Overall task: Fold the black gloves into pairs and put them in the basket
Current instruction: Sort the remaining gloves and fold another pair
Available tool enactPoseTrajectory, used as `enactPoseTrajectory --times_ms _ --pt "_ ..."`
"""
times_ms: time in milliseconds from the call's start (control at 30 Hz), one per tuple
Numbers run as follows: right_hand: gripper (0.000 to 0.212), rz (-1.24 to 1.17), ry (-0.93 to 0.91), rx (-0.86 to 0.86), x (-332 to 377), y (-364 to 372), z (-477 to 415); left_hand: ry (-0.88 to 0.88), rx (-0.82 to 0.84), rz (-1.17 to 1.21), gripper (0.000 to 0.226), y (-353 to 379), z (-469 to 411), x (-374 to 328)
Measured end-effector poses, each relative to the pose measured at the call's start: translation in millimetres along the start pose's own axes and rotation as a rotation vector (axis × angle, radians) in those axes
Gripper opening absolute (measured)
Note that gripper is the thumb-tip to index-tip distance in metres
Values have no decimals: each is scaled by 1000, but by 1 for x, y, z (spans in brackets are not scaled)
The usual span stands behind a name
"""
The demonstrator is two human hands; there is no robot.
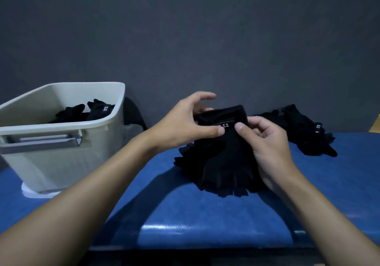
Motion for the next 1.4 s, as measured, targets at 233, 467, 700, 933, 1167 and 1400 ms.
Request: enactPoseTrajectory --times_ms 233,467,700,933,1167,1400 --pt "44 -89 31 113 0 2 -4 -15 -70 136 32 -7 -3 8" --pt "49 -135 40 241 7 -4 -3 -3 27 89 27 -2 -2 -3" --pt "10 43 75 63 -1 -7 2 -100 -6 -14 48 -5 0 11" --pt "25 -81 220 80 -3 -9 4 -200 -134 -80 54 -16 5 22" --pt "4 192 248 110 -11 -23 4 -113 -175 -10 44 -6 -1 17" --pt "15 356 291 93 -17 -37 9 -105 -142 -124 36 9 -10 21"
Point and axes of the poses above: each hand's wrist, its own z-axis away from the middle knuckle, its own y-axis out of the palm, x = y × z, the point moved 3 cm from there along -z, towards the middle knuckle, and after that the axes turned 8 degrees about z, right-handed, at the moved point
